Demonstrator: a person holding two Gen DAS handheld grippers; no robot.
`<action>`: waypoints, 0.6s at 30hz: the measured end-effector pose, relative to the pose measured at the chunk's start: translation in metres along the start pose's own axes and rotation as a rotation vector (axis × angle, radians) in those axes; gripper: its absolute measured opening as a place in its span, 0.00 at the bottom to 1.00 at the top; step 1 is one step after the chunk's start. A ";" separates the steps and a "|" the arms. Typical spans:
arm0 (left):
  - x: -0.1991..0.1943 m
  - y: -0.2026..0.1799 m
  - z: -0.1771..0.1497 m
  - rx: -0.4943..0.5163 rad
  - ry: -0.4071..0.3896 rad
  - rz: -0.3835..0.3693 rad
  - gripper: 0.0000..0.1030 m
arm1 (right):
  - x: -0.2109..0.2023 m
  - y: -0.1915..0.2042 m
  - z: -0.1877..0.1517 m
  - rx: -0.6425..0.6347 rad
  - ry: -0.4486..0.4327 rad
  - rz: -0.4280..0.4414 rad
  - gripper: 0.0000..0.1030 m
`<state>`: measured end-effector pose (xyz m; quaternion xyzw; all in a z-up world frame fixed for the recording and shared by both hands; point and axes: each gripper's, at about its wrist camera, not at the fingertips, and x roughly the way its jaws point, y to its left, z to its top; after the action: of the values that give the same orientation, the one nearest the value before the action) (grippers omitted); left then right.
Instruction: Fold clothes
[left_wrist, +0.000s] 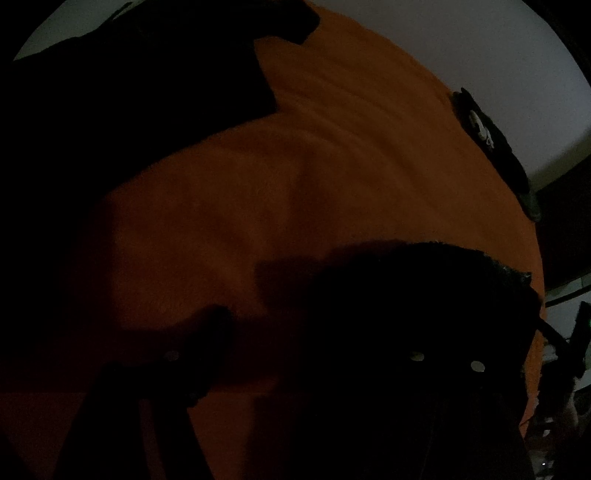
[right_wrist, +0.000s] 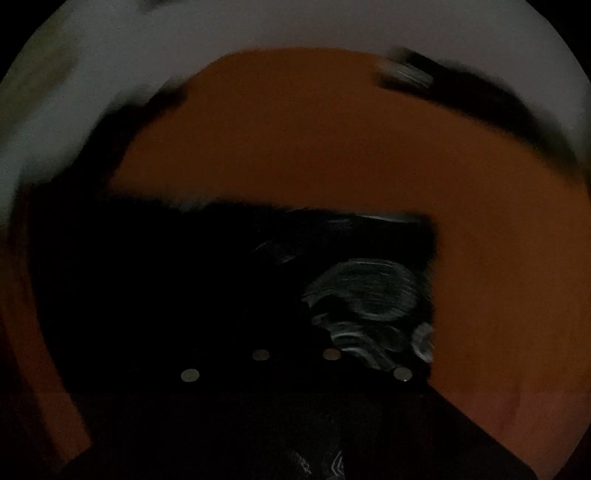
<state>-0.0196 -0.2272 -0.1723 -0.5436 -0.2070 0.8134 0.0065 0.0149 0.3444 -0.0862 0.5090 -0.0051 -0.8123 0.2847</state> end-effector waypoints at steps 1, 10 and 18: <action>-0.001 0.000 0.003 -0.002 0.001 -0.001 0.69 | 0.001 -0.012 0.001 0.081 0.018 0.040 0.01; 0.002 -0.011 0.016 0.001 0.017 -0.003 0.69 | 0.035 -0.006 0.022 0.053 0.112 0.164 0.56; -0.021 -0.024 0.025 0.044 -0.007 -0.016 0.69 | 0.032 -0.062 0.051 0.336 -0.072 0.345 0.01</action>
<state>-0.0388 -0.2182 -0.1376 -0.5389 -0.1933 0.8195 0.0242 -0.0660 0.3670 -0.1059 0.5117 -0.2372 -0.7569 0.3301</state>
